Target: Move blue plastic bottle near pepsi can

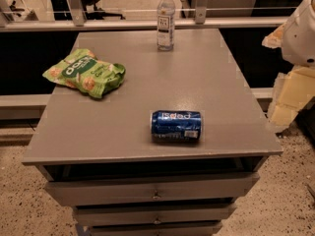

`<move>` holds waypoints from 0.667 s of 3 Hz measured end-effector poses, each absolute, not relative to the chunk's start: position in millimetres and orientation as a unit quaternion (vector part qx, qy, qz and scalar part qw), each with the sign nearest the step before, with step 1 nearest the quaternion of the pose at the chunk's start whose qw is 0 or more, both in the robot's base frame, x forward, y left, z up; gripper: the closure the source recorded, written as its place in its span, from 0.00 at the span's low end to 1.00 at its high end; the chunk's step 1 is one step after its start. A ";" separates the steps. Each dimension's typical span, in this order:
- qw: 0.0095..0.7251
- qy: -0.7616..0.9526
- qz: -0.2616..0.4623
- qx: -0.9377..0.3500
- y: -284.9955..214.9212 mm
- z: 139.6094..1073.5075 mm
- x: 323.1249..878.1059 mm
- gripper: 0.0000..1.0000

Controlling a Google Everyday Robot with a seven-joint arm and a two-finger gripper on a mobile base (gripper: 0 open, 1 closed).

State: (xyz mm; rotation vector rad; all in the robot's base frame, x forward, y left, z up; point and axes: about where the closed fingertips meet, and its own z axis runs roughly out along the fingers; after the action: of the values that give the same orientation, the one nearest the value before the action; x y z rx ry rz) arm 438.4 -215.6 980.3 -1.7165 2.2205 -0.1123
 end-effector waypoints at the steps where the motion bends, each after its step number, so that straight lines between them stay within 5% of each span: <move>1: 0.166 0.780 -0.039 -0.603 -215.6 980.3 438.5 0.00; 2: 0.176 0.778 -0.039 -0.601 -214.9 981.7 442.0 0.00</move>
Offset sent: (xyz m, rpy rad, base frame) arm 0.0081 0.0001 -0.0025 0.0309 -0.0141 0.0021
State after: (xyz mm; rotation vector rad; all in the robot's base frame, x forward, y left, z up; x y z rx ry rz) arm 442.0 -214.9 981.7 -1.7032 2.2043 -0.1099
